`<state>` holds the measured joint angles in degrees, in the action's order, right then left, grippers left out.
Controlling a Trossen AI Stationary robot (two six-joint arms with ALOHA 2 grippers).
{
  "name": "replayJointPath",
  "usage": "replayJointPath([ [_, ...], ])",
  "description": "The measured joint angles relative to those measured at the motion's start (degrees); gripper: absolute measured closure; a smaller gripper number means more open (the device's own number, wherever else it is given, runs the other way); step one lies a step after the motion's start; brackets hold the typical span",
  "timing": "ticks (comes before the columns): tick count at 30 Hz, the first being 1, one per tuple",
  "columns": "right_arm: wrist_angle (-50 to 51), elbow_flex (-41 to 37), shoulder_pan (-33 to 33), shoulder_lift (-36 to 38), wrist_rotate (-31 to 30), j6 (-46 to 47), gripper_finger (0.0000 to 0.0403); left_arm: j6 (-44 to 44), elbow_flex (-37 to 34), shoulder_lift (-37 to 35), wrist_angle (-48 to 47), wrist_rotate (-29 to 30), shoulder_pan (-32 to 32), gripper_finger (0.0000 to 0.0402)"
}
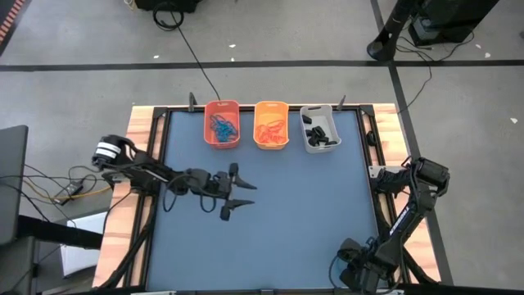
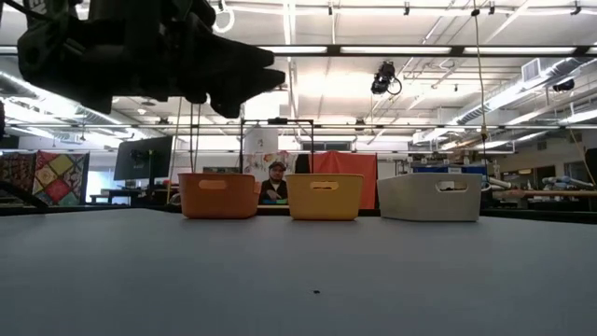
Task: Sort rubber bands into baskets
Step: Put the blue rubber band into the orange bin
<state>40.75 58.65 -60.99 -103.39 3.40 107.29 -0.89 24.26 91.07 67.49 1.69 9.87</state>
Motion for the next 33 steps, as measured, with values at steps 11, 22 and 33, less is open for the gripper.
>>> replayJointPath([
  [11, 2.4, 1.7, 1.5, -0.1, 1.4, -3.8, 0.0393, 0.2, 1.9, 1.1, 0.7, -0.1, 0.0, 0.0179],
  [22, 4.9, 8.8, 3.4, -0.3, -14.9, -13.8, 0.0397, 2.6, 1.9, -2.7, 0.4, -2.1, -0.4, 0.0179],
  [33, 4.9, 9.0, 20.0, -0.2, -30.8, -38.3, 0.04, 0.1, 1.8, -2.5, -6.3, -3.4, 0.4, 0.0179],
])
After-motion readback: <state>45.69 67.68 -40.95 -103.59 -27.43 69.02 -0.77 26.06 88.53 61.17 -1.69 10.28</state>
